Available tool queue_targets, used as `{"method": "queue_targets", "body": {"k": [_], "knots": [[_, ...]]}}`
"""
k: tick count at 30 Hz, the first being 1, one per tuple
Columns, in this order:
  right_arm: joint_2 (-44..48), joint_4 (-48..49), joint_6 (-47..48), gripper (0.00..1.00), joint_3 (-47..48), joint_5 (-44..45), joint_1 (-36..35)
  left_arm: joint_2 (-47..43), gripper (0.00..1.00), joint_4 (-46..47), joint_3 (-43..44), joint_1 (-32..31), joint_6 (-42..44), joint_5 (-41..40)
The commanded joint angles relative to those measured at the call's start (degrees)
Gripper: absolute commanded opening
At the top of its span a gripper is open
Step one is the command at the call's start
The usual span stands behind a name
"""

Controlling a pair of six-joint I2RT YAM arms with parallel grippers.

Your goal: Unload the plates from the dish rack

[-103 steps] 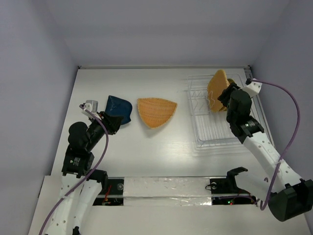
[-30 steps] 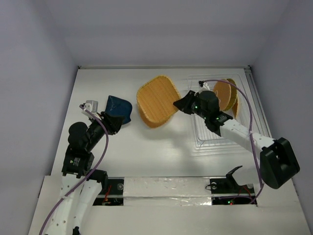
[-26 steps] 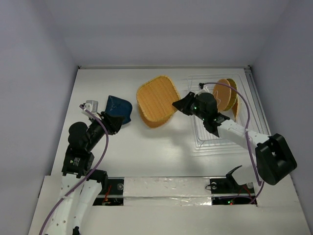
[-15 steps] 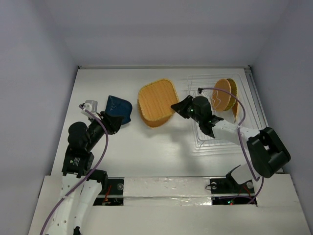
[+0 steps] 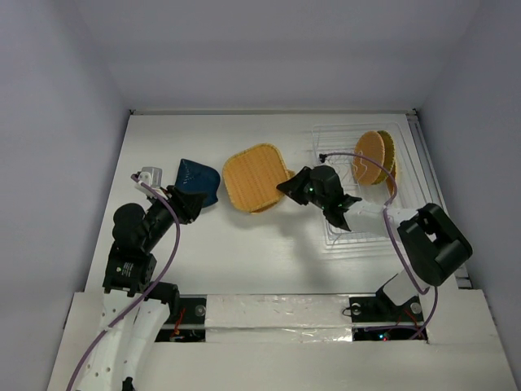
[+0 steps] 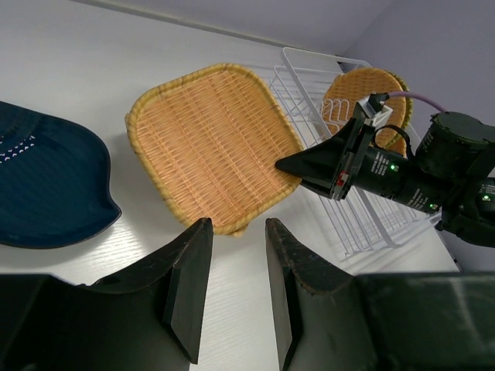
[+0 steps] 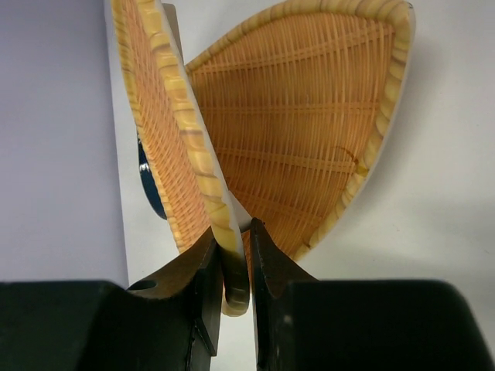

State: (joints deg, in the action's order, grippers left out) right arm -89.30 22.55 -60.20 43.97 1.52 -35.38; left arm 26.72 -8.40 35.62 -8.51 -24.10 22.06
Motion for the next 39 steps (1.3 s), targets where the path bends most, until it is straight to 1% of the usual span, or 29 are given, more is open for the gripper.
{"method": "queue_targets", "body": {"k": [1, 10, 11, 12, 14, 15, 21, 26, 27, 28, 31, 33, 35, 36, 37, 39], "knots": [[-0.5, 9.2, -2.9, 0.13, 1.3, 0.5, -0.5, -0.9, 0.31, 3.0, -0.4, 0.3, -0.2, 0.7], [-2.9, 11.3, -5.5, 0.18, 0.4, 0.5, -0.5, -0.9, 0.31, 3.0, -0.5, 0.3, -0.2, 0.8], [-3.0, 11.3, -5.7, 0.20, 0.4, 0.5, -0.5, -0.8, 0.31, 3.0, -0.5, 0.3, -0.1, 0.7], [-3.2, 11.0, -5.9, 0.33, 0.2, 0.7, -0.5, -0.9, 0.31, 3.0, -0.4, 0.3, -0.2, 0.7], [-3.1, 11.5, -6.2, 0.35, -0.5, 1.2, -0.5, -0.8, 0.31, 3.0, -0.4, 0.3, -0.2, 0.7], [-3.1, 11.3, -6.1, 0.41, -0.5, 1.6, -0.5, -0.8, 0.31, 3.0, -0.5, 0.3, -0.2, 0.7], [-3.2, 9.9, -5.3, 0.42, -1.0, 1.8, -0.5, -0.7, 0.31, 3.0, -0.4, 0.3, -0.2, 0.7], [-1.9, 7.7, -4.0, 0.43, -1.6, 3.7, -0.5, -0.5, 0.31, 3.0, -0.4, 0.3, -0.2, 0.7], [-1.2, 7.0, -3.7, 0.50, -1.7, 4.0, -0.5, -0.5, 0.31, 3.0, -0.5, 0.3, -0.1, 0.7], [-0.9, 5.7, -3.3, 0.51, -1.8, 4.5, -0.5, -0.5, 0.31, 3.0, -0.4, 0.3, -0.1, 0.7], [0.3, 2.9, -1.5, 0.62, -1.7, 6.4, -0.5, -0.3, 0.31, 3.0, -0.4, 0.3, -0.2, 0.8], [0.8, 0.7, 0.3, 0.71, -0.6, 8.0, -0.5, -0.4, 0.31, 3.0, -0.4, 0.3, -0.2, 0.9], [1.3, -3.2, 2.1, 0.77, 0.6, 10.7, -1.2, -0.2, 0.31, 3.0, -0.5, 0.3, -0.2, 0.9], [1.5, -4.1, 2.5, 0.82, 1.6, 11.3, -1.7, -0.3, 0.31, 3.0, -0.4, 0.3, -0.1, 0.8], [1.6, -5.1, 2.8, 0.84, 1.9, 11.8, -1.7, -0.4, 0.31, 3.0, -0.4, 0.3, -0.2, 0.9], [2.1, -6.1, 3.5, 0.91, 2.7, 13.4, -2.9, -0.4, 0.31, 3.0, -0.5, 0.3, -0.2, 0.8]]}}
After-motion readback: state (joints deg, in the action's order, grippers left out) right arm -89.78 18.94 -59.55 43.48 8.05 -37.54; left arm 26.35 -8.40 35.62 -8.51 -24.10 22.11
